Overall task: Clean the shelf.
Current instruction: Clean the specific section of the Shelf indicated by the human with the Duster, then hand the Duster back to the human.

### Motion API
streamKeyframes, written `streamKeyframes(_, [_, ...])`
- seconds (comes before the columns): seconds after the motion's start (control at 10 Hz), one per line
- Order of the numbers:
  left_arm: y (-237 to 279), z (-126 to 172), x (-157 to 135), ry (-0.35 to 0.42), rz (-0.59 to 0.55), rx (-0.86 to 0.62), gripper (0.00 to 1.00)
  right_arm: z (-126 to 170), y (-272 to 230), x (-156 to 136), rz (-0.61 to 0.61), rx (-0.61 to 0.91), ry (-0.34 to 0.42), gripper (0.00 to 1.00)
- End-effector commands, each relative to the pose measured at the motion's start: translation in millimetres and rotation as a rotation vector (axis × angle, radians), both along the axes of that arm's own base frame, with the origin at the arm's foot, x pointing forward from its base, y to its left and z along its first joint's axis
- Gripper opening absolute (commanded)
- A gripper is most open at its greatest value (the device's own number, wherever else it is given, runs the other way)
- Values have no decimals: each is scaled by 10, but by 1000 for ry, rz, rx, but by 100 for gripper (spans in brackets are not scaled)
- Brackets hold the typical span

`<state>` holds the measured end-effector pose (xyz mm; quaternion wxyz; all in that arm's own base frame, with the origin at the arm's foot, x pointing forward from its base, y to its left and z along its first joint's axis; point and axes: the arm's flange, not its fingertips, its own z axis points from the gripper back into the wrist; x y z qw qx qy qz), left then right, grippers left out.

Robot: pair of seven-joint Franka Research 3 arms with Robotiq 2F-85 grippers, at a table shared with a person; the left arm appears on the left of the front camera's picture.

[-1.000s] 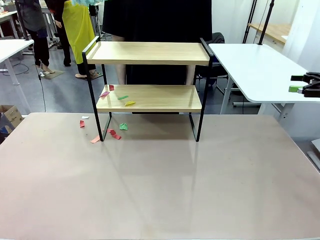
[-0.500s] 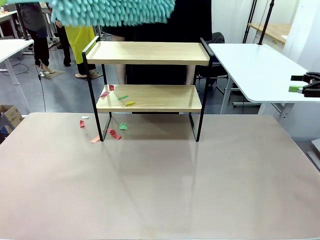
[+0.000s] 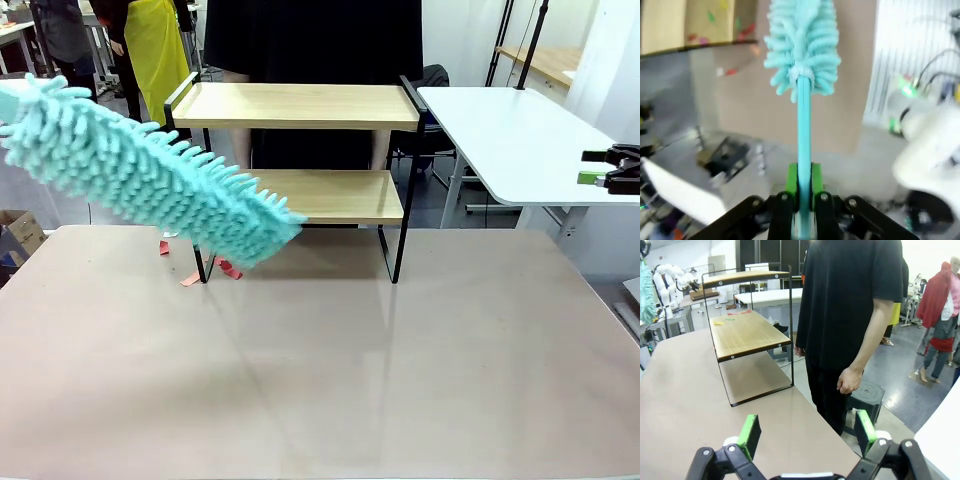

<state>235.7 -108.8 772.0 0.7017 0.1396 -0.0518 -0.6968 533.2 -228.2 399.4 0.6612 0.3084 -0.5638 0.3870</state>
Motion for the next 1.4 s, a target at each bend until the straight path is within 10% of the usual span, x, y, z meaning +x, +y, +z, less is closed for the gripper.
streamKeyframes(0.0, [43, -115, 163, -116, -22, 205, 13, 32, 21, 10, -1, -3, -6, 100])
streamKeyframes(0.4, [70, -680, 109, 103, -36, 267, 13, 32, 21, 10, -1, -3, -6, 100])
streamKeyframes(0.8, [-32, -1078, 155, -13, 81, 350, 13, 32, 21, 10, -1, -3, -6, 100])
streamKeyframes(0.9, [48, -950, 103, 121, -16, 331, 13, 32, 21, 10, -1, -3, -6, 100])
streamKeyframes(1.3, [48, -950, 103, 121, -16, 331, 13, 32, 21, 10, -1, -3, -6, 100])
